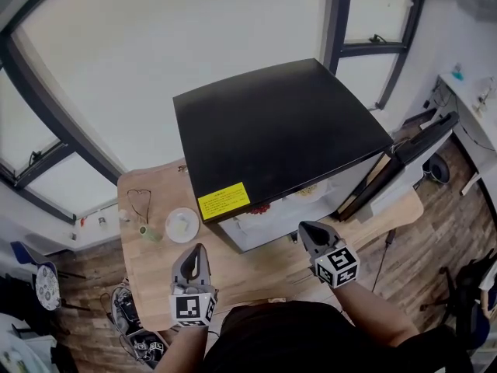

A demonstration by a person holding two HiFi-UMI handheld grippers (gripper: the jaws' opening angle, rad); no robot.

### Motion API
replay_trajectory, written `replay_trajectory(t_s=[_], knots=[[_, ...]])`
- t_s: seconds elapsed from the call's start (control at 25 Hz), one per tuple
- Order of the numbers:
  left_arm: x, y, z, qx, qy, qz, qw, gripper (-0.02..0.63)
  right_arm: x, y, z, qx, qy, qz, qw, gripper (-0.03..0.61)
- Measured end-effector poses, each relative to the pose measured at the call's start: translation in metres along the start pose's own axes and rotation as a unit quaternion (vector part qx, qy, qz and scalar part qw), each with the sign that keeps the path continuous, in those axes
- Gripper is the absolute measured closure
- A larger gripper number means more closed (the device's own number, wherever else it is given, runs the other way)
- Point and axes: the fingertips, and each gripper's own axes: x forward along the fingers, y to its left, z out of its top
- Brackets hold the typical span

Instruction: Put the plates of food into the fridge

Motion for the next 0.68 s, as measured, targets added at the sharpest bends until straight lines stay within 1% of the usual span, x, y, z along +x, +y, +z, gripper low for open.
replay_trajectory(t_s=[0.68], knots=[[0.010, -0.014, 0.001, 0.007, 0.012, 0.006, 0.9999, 0.609, 0.004, -0.017, -0.004, 0.010, -0.002, 0.011, 1.000, 0.557]])
